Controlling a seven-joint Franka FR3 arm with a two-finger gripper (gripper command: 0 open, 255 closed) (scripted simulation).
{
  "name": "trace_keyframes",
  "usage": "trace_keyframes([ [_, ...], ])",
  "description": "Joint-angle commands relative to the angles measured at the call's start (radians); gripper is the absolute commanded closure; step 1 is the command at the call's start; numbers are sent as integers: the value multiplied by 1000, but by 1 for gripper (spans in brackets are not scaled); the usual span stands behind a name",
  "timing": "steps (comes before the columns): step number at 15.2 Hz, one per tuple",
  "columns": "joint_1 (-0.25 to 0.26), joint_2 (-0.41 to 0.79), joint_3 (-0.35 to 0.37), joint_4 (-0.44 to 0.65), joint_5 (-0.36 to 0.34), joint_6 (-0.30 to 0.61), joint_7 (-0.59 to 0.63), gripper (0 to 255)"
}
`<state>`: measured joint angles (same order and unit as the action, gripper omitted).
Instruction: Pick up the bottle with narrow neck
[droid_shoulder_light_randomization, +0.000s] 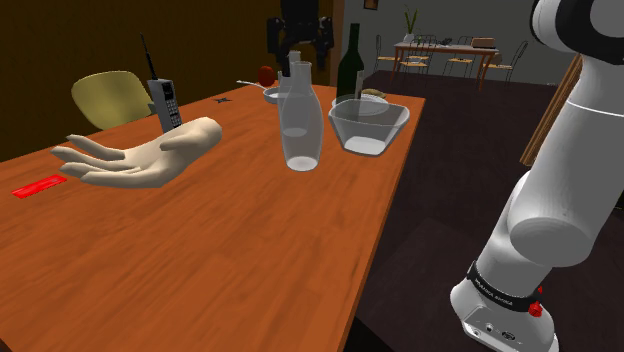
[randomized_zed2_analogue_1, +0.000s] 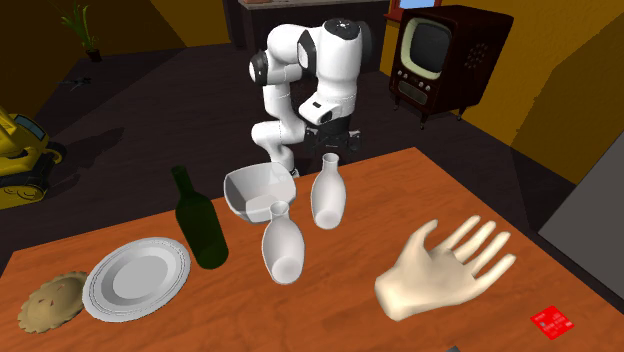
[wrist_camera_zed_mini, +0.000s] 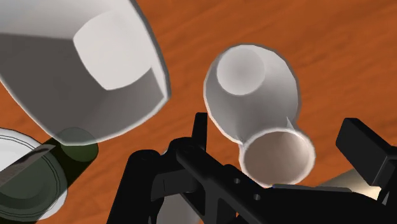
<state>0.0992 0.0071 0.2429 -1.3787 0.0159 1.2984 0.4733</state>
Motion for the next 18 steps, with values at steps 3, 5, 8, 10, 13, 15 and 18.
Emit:
trace_keyframes([
  [3, -2, -15, -2, -42, 3, 28, -4, 255],
  [5, -2, -14, -2, -39, 3, 26, -3, 255],
  [8, -2, -14, -2, -39, 3, 26, -3, 255],
  [10, -1, -14, -1, -39, 3, 26, -3, 255],
  [13, -1, -5, -1, -16, 1, 11, -2, 255],
  [15, 1, 12, 1, 34, -3, -22, 2, 255],
  [18, 5, 41, 4, 114, -9, -74, 7, 255],
])
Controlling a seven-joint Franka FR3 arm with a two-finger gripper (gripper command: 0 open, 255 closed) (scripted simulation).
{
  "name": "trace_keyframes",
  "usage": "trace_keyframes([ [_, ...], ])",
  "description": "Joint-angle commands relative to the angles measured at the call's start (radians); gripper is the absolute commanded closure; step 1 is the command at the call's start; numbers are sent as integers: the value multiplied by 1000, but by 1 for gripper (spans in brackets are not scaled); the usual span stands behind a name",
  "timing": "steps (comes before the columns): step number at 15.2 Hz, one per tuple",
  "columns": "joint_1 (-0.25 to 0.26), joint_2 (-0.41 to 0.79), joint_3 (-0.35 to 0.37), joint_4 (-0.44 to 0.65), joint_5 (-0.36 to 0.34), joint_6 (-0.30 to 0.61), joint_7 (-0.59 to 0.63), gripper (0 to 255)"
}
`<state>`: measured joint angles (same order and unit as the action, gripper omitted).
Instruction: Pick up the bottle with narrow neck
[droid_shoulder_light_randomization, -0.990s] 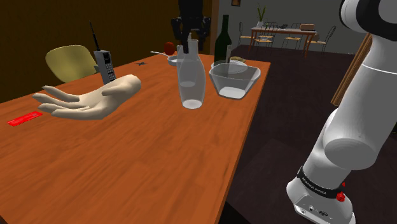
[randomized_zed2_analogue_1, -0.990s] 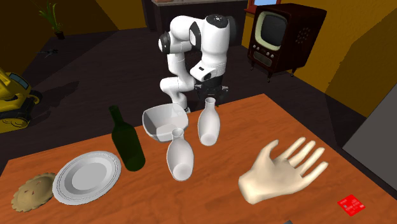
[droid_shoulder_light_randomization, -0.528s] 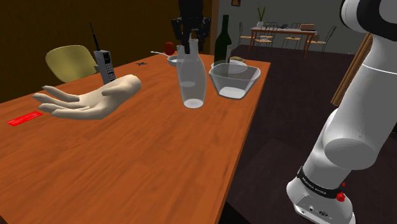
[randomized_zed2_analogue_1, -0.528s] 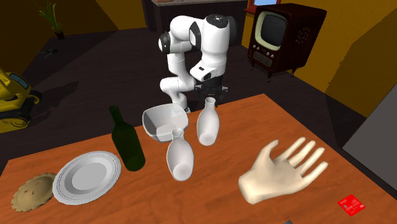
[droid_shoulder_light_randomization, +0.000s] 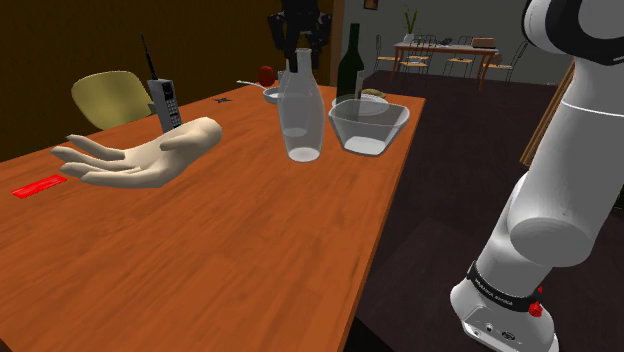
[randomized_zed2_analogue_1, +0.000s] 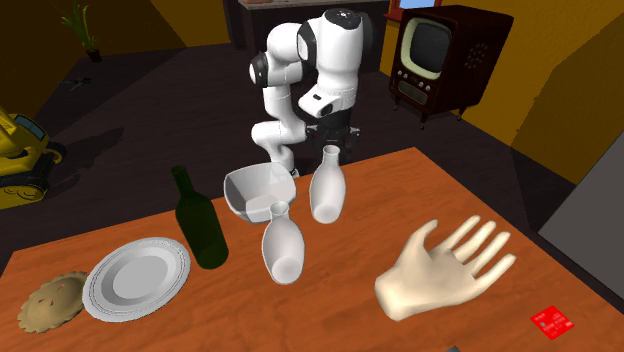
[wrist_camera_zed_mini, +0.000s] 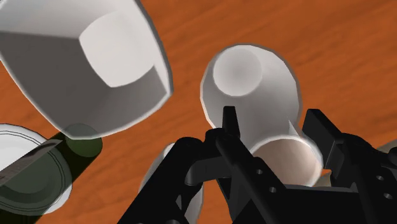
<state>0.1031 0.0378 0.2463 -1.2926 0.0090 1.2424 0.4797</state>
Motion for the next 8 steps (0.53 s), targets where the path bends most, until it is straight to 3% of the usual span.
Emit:
trace_keyframes([
  [1, 2, 21, 2, 57, -5, -36, 3, 255],
  [8, 23, 124, 14, 303, -33, -183, 22, 255],
])
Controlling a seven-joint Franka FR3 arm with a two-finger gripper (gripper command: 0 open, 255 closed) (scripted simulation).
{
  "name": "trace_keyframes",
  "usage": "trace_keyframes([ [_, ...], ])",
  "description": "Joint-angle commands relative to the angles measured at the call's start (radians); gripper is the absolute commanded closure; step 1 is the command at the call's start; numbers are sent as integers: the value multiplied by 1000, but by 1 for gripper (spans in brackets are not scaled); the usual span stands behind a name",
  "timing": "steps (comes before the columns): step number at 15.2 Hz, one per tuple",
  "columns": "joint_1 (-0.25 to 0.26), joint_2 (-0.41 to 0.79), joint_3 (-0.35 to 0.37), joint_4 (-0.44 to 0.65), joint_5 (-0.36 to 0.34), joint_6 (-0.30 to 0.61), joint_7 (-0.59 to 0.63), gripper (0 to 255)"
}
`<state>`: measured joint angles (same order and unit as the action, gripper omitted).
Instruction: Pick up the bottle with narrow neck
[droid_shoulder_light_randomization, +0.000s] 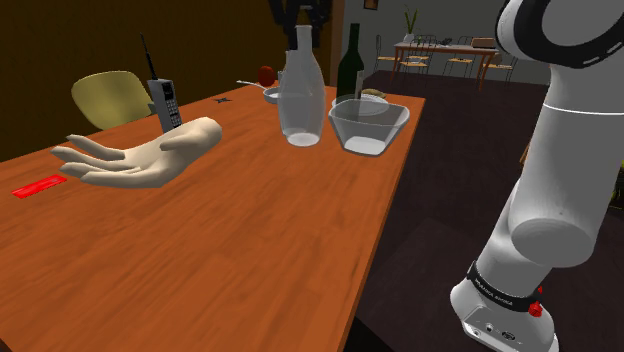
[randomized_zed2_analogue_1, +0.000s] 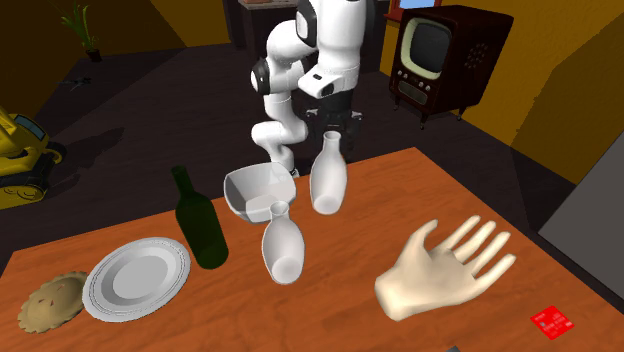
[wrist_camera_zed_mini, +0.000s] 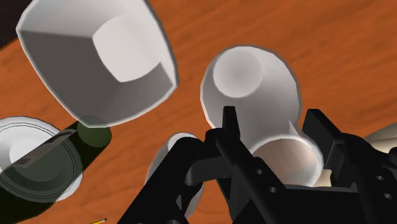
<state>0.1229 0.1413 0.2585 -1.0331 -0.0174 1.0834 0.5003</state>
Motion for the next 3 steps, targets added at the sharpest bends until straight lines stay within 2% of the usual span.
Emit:
trace_keyframes([
  [1, 9, 41, 4, 90, -12, -49, 5, 255],
  [3, 10, 45, 4, 97, -13, -54, 5, 255],
])
